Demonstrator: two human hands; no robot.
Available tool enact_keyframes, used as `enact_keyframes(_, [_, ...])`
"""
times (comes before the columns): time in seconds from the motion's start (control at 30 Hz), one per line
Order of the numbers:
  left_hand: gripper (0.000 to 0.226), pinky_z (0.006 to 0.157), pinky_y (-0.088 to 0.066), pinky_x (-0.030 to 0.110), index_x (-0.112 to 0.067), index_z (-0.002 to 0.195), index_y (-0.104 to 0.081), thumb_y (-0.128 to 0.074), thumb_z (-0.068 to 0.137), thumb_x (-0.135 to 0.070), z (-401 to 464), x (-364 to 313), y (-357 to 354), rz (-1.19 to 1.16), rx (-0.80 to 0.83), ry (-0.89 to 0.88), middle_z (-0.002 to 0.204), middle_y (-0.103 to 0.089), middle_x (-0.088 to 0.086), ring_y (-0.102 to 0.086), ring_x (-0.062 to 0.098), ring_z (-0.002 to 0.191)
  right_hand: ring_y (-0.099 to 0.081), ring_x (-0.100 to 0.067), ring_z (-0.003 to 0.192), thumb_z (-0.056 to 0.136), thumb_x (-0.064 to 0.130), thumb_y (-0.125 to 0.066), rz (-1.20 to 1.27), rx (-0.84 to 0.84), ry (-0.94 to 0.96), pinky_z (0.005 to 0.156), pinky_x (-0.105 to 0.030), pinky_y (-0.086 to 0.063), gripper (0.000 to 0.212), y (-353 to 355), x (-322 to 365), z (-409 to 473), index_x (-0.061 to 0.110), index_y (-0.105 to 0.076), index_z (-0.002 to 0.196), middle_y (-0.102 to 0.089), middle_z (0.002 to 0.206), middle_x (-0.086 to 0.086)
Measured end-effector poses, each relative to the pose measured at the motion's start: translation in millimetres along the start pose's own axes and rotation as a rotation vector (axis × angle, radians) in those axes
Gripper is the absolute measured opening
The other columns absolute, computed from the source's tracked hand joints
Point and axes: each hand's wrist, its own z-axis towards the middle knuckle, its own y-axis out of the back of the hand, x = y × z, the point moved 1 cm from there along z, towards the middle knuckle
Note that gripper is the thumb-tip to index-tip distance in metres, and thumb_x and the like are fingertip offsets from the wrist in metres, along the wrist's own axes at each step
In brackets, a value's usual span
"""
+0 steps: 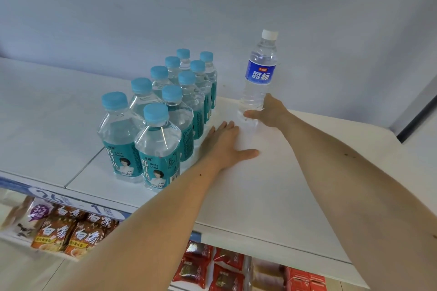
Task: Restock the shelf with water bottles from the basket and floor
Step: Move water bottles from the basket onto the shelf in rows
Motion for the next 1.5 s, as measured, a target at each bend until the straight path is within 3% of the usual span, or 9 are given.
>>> enact_keyframes(0.23, [0.095,0.120,-0.005,0.038,-0.015,0.147,-0.027,-0.056,0.075,-0.071,0.0,0.7,-0.9,-0.027,-0.007,0.000,0.159,-0.014,-0.002,-0.008,0.014,0.147,-0.048,-0.028,0.124,0.076,0.049,-0.073,0.058,-0.008,-0.034,0.087,-0.030,-0.040,0.084,-3.0,0.5,-2.6,0.008,-0.034,0.138,-0.049,0.135,-0.007])
enact_keyframes(0.43, [0.099,0.120,-0.006,0.037,-0.017,0.147,-0.027,-0.055,0.072,-0.074,0.0,1.1,-0.2,-0.017,0.002,0.015,0.159,-0.013,-0.003,-0.008,0.013,0.147,-0.052,-0.030,0.118,0.074,0.034,-0.081,0.160,-0.160,-0.062,0.095,-0.039,-0.047,0.090,1.0,-2.2,-31.8,0.003,-0.025,0.138,-0.050,0.132,-0.013])
enact_keyframes(0.77, [0.098,0.120,-0.007,0.036,-0.016,0.147,-0.028,-0.056,0.073,-0.073,-8.0,-2.7,9.7,-0.041,0.049,0.063,0.159,-0.015,-0.002,-0.008,0.014,0.147,-0.056,-0.018,0.105,0.081,0.023,-0.075,0.294,-0.279,-0.053,0.082,-0.026,-0.041,0.078,2.7,-10.5,-144.2,0.010,-0.028,0.141,-0.051,0.129,-0.007])
enact_keyframes(0.97, [0.075,0.106,-0.035,0.036,-0.018,0.141,-0.037,-0.060,0.080,-0.056,-36.7,-9.0,17.9,-0.073,0.000,0.144,0.145,-0.041,0.003,-0.039,0.025,0.132,-0.058,-0.015,0.094,0.080,0.019,-0.075,0.290,-0.355,-0.088,0.079,-0.022,-0.040,0.069,8.7,-12.6,-215.9,0.011,-0.034,0.136,-0.044,0.129,-0.008])
enact_keyframes(1.2, [0.049,0.101,-0.038,0.027,-0.020,0.127,-0.055,-0.065,0.083,-0.040,-94.8,-31.8,14.5,-0.244,-0.110,0.063,0.136,-0.053,-0.002,-0.050,0.018,0.124,-0.062,-0.012,0.089,0.081,0.020,-0.073,0.313,-0.384,-0.072,0.080,-0.023,-0.045,0.057,13.4,-11.4,-290.2,0.016,-0.042,0.128,-0.054,0.118,-0.002])
enact_keyframes(1.33, [0.036,0.101,-0.038,0.026,-0.020,0.118,-0.062,-0.066,0.084,-0.032,-134.7,-48.4,4.7,-0.317,-0.192,-0.002,0.129,-0.059,-0.003,-0.054,0.017,0.119,-0.061,-0.001,0.085,0.082,0.021,-0.073,0.340,-0.369,-0.028,0.069,-0.010,-0.044,0.050,8.4,-8.8,-325.5,0.020,-0.045,0.125,-0.057,0.113,0.004])
enact_keyframes(1.5, [0.027,0.091,-0.036,0.015,-0.016,0.110,-0.065,-0.064,0.084,-0.020,-189.1,-69.5,-11.6,-0.375,-0.372,-0.031,0.115,-0.065,-0.001,-0.059,0.015,0.107,-0.060,0.000,0.081,0.083,0.020,-0.072,0.327,-0.387,0.050,0.068,-0.009,-0.047,0.041,-3.0,-16.2,-365.4,0.020,-0.051,0.118,-0.057,0.111,0.002])
